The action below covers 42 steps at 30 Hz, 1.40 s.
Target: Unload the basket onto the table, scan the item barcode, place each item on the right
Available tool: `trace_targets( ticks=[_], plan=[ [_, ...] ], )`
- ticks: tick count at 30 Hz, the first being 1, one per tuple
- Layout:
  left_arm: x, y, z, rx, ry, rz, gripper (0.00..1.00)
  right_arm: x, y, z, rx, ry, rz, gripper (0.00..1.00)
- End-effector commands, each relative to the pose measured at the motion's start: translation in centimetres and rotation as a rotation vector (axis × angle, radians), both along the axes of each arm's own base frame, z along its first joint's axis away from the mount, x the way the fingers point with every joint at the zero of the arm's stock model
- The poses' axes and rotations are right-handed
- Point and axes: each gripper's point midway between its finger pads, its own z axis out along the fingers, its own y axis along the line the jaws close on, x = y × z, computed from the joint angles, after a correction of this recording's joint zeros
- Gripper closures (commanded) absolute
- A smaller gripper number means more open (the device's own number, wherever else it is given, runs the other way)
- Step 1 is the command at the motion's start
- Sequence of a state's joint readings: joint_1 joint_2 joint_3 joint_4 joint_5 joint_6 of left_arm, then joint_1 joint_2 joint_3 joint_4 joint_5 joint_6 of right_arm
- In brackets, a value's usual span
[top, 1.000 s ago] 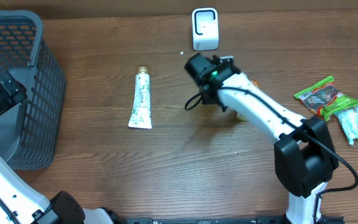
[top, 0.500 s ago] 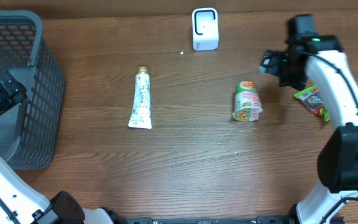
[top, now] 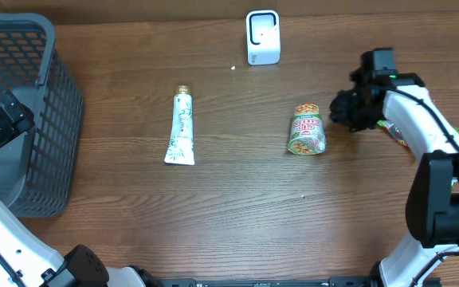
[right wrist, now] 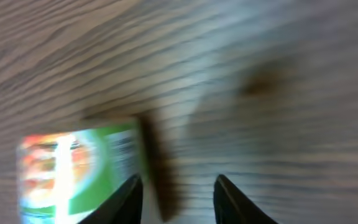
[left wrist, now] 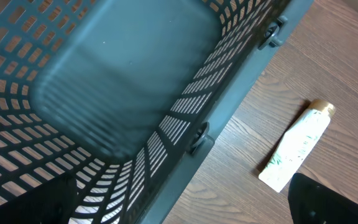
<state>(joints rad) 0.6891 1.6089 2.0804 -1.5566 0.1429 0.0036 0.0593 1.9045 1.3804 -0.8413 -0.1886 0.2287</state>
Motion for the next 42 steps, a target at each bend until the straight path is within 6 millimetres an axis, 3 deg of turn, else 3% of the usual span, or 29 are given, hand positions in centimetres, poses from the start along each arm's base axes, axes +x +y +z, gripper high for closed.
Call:
trace_targets(
  ticks=[1,7,21,25,30,33,38,42],
  plan=[
    [0.0,0.0,0.1,0.006,-0.002,-0.015,0.0,-0.1,2.3,1.2,-0.004,-0.053,0.13,0.59],
    [0.0,0.0,0.1,0.006,-0.002,-0.015,0.0,-0.5,5.1,1.5,0.022,-0.064,0.208,0.58],
    [0.0,0.0,0.1,0.006,-0.002,-0.015,0.0,-1.4,13.3,5.8,0.06,-0.123,0.405,0.58],
    [0.0,0.0,0.1,0.006,-0.002,-0.015,0.0,-2.2,14.9,5.9,0.06,-0.125,0.448,0.55],
    [0.0,0.0,0.1,0.006,-0.002,-0.015,0.0,-2.5,14.8,5.9,0.041,-0.107,0.437,0.54],
    [0.0,0.0,0.1,0.006,-0.002,-0.015,0.0,-2.1,13.8,7.4,0.028,-0.094,0.365,0.49],
    [0.0,0.0,0.1,0.006,-0.002,-0.015,0.0,-0.4,10.2,12.0,-0.037,-0.123,0.25,0.48],
    [0.0,0.0,0.1,0.006,-0.002,-0.015,0.0,0.3,8.0,12.5,-0.027,-0.123,0.217,0.54]
  ],
)
